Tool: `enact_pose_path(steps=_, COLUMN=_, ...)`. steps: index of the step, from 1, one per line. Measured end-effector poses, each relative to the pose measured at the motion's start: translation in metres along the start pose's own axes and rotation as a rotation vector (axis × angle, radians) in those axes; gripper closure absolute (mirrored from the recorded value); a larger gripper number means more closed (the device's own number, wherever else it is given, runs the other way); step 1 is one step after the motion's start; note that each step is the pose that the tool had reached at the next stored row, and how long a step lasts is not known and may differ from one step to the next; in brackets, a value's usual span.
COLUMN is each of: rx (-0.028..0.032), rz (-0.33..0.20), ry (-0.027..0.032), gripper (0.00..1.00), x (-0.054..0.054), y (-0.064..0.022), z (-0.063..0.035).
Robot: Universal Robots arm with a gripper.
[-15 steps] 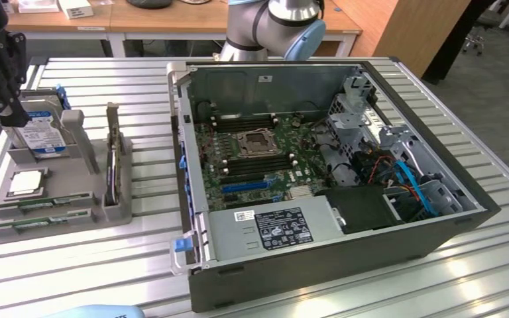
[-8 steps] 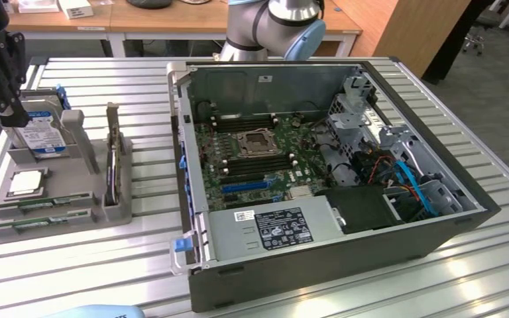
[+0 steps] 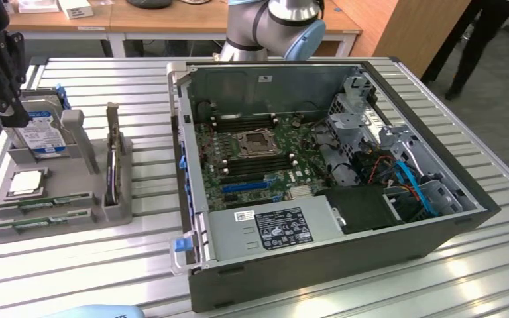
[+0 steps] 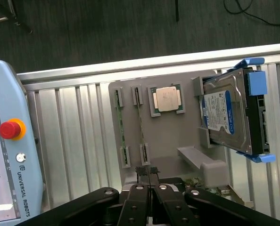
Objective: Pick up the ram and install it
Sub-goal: 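Pick up the ram and move it above insertion slot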
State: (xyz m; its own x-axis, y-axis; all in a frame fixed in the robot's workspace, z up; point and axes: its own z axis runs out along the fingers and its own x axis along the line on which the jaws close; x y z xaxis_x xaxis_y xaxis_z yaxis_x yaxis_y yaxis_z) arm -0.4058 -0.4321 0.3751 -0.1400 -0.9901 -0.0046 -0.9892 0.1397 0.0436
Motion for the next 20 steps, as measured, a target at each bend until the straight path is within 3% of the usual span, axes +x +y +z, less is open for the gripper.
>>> enact_pose_path(steps=11, rx=0.0000, rz=0.000, ry=0.0000, gripper=0.90, x=0.0000, y=0.0000, z=0.0000)
enact_pose_path(steps=14, rx=0.0000, rz=0.000, ry=0.0001, gripper=0.71, x=0.0000, y=0.0000, z=0.0000)
enact_pose_path(steps=20, rx=0.0000, rz=-0.001, ry=0.0000, gripper=0.71, x=0.0000, y=0.0000, z=0.0000)
